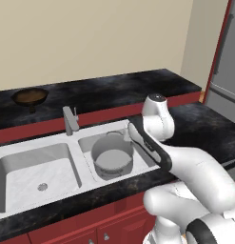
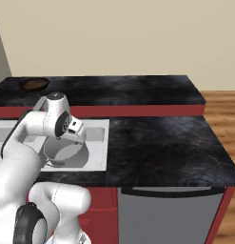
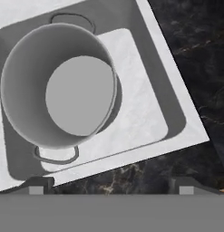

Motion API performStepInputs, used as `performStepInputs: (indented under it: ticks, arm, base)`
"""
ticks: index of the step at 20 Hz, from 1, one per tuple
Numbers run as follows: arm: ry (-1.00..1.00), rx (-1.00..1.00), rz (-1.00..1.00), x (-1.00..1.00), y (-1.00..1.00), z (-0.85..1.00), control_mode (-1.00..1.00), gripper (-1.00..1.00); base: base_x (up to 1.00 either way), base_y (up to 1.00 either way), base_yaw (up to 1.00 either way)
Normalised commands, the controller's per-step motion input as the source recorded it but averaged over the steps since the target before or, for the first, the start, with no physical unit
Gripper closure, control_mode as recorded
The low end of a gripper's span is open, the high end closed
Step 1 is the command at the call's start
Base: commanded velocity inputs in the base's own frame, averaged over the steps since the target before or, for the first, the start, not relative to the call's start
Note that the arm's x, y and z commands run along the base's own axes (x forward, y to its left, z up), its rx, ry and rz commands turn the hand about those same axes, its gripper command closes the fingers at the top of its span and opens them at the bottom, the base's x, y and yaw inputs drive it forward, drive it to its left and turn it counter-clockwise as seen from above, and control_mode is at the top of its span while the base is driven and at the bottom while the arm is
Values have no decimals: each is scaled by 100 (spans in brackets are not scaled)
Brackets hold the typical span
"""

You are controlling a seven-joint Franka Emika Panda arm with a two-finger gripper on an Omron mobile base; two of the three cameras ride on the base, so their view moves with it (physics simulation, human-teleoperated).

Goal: Pick the pan and pot and place them in the sink. Then turn on the water.

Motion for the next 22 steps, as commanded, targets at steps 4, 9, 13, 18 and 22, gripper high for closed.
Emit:
performStepInputs:
  ticks: [4, 9, 13, 18, 22]
  arm:
    - [-1, 0, 20, -44, 17, 29, -100, -100]
    - [0, 0, 21, -44, 14, 16, -100, -100]
    - [0, 0, 1, -1, 0, 1, -100, -100]
    - [0, 0, 0, 0, 0, 0, -100, -100]
    - [0, 0, 0, 0, 0, 0, -100, -100]
  base:
    - [0, 0, 0]
    - [0, 0, 0]
    - [0, 0, 0]
    - [0, 0, 0]
    - [0, 0, 0]
